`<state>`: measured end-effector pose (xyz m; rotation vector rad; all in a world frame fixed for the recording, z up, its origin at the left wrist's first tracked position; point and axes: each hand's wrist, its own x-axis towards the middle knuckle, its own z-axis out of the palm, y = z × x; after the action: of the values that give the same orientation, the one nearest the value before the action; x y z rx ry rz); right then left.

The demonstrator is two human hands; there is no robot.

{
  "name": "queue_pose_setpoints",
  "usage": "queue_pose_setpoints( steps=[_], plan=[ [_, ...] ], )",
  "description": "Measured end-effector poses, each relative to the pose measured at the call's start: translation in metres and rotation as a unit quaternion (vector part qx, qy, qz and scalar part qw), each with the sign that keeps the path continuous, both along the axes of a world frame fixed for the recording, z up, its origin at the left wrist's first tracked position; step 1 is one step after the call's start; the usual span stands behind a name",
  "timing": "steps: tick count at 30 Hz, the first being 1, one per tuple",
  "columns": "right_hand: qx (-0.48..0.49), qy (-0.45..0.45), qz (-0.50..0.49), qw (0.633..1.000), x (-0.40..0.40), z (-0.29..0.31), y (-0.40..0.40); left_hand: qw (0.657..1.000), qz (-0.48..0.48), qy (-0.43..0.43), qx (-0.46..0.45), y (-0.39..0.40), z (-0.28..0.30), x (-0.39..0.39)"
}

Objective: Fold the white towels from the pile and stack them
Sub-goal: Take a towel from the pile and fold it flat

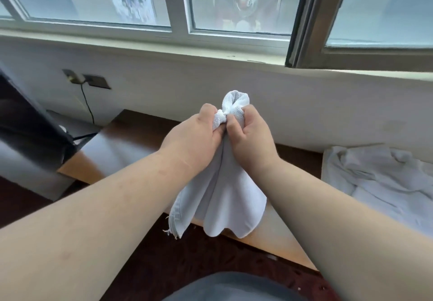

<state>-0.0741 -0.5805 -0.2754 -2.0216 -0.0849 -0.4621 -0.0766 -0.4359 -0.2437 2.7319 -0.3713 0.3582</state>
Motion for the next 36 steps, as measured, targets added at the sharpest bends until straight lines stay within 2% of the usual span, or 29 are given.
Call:
queue_pose_setpoints(
  steps=[9, 16, 20, 23, 28, 32, 34, 36],
  plan=[
    [-0.016, 0.033, 0.051, 0.998, 0.079, -0.038, 0.092, 0.995, 0.085, 0.057, 0.015, 0.087, -0.022, 0.061],
    [0.009, 0.113, 0.118, 0.987, 0.133, -0.061, 0.156, 0.986, 0.113, 0.108, 0.061, 0.143, -0.043, 0.122],
    [0.030, 0.202, 0.139, 0.969, 0.159, -0.075, 0.172, 0.981, 0.098, 0.148, 0.071, 0.168, -0.064, 0.155],
    [0.000, 0.239, 0.124, 0.963, 0.176, -0.076, 0.175, 0.985, 0.044, 0.143, 0.090, 0.175, -0.078, 0.181],
    [-0.029, 0.228, 0.054, 0.972, 0.190, -0.070, 0.182, 0.974, -0.167, 0.095, 0.120, 0.176, -0.087, 0.217],
    [-0.082, 0.248, -0.009, 0.965, 0.192, -0.072, 0.182, 0.961, -0.221, 0.054, 0.156, 0.175, -0.092, 0.245],
    [-0.097, 0.265, -0.015, 0.959, 0.189, -0.076, 0.177, 0.950, -0.253, 0.058, 0.173, 0.172, -0.093, 0.255],
    [-0.155, 0.302, -0.007, 0.940, 0.184, -0.081, 0.166, 0.935, -0.281, 0.077, 0.201, 0.168, -0.094, 0.265]
  ],
)
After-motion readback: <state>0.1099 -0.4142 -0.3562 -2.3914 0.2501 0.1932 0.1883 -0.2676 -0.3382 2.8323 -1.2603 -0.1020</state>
